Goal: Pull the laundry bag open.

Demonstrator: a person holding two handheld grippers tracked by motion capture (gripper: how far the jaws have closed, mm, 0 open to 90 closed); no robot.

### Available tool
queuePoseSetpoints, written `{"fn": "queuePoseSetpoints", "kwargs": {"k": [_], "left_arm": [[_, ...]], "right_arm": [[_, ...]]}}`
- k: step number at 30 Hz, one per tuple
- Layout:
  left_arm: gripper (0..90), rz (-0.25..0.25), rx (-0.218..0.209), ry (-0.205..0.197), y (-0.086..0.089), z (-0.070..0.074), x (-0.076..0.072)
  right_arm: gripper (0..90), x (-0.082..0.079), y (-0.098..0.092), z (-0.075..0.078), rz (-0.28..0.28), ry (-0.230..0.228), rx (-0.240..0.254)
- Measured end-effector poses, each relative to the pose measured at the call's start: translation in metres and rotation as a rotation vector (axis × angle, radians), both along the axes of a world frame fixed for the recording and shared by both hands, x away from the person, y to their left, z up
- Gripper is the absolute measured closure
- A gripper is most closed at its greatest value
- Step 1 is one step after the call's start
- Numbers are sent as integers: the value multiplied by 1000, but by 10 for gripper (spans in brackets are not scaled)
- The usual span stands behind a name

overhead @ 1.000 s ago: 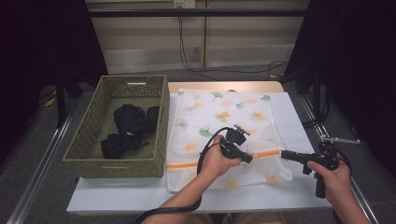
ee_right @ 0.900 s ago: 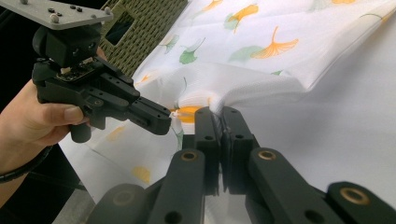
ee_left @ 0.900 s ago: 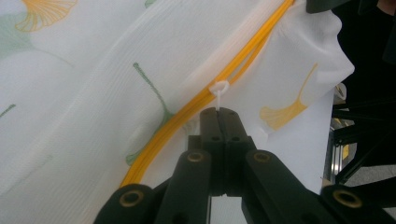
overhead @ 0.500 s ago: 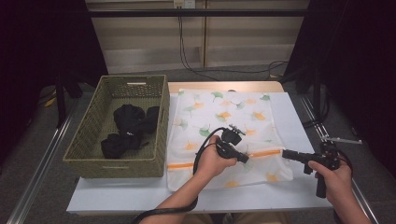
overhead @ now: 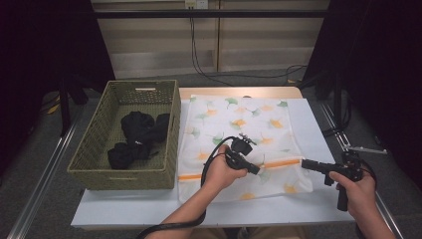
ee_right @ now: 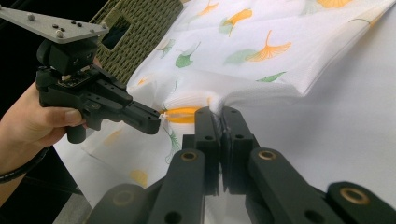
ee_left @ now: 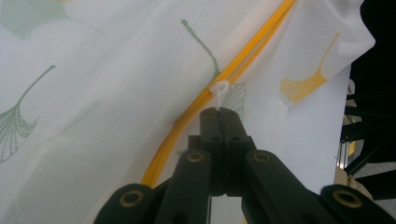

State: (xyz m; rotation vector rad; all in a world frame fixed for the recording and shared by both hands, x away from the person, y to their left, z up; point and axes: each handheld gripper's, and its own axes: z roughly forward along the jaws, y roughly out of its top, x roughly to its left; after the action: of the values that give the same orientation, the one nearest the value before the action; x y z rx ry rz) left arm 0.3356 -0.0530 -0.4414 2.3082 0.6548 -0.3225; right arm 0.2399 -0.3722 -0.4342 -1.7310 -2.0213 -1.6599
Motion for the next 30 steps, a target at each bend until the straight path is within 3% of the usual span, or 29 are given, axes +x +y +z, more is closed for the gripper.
{"fn": "queuePoseSetpoints", "kwargs": {"k": [15, 21, 25, 27, 30], "left_arm": [[900, -10, 23, -3, 10, -2, 2], [900, 8, 20, 6, 11, -2, 0], [900, -4, 42, -2, 14, -3, 1], [900, 13, 25, 9, 15, -3, 0], [900, -6, 34, 3, 16, -2, 1]], "right_arm": [[872, 0, -1, 0, -5, 1, -3], [873, 0, 0, 0, -5, 1, -3], [872, 0, -1, 0, -3, 1, -3], [872, 0, -1, 0, -1, 1, -2], [873, 0, 0, 0, -4, 1, -2]]}}
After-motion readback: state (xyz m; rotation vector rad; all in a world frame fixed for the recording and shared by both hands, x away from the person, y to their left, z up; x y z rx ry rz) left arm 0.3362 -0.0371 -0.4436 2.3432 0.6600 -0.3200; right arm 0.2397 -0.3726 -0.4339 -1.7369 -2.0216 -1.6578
